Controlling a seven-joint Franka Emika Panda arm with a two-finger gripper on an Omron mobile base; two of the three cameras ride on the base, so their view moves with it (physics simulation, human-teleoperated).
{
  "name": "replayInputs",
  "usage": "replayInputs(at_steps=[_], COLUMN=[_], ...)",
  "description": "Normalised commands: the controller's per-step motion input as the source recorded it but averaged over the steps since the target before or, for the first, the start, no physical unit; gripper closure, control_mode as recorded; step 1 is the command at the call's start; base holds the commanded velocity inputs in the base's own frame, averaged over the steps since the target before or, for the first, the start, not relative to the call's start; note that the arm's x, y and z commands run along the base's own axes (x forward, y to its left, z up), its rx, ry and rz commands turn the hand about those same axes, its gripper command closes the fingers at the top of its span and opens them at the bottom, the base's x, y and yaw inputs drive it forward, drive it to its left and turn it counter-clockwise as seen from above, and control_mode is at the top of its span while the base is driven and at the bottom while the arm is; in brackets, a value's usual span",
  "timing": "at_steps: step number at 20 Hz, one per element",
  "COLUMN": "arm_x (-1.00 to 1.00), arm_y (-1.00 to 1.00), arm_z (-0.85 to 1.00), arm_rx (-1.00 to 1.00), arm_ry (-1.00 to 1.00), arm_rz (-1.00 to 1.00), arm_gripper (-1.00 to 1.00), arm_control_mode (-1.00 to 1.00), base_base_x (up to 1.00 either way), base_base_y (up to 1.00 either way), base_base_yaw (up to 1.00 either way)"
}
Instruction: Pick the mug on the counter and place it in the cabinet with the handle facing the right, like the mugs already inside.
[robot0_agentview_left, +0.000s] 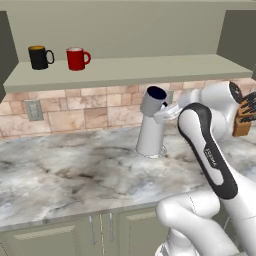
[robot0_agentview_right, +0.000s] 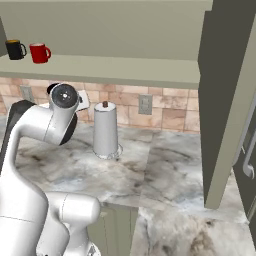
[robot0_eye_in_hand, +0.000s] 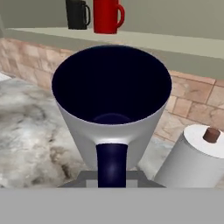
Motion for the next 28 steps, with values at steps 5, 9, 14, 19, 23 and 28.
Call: replayInputs(at_steps=[5,9,14,19,23,28], arm_x=[0.0,0.0,0.0,0.08,0.12,0.09], arm_y=[0.0,0.0,0.0,0.0,0.0,0.0], arm_z=[0.48,0.5,0.26,0.05,0.17,0.23], arm_rx=[0.05,0.04,0.03,0.0,0.0,0.0], arm_ry=[0.0,0.0,0.0,0.0,0.0,0.0], arm_rz=[0.04,0.01,0.0,0.03,0.01,0.0], arm_gripper=[1.0,1.0,1.0,1.0,1.0,1.0], arm_control_mode=[-1.0,-1.0,-1.0,-1.0,-1.0,-1.0], base_base_x=[0.0,0.0,0.0,0.0,0.0,0.0], base_base_y=[0.0,0.0,0.0,0.0,0.0,0.0], base_base_yaw=[0.0,0.0,0.0,0.0,0.0,0.0])
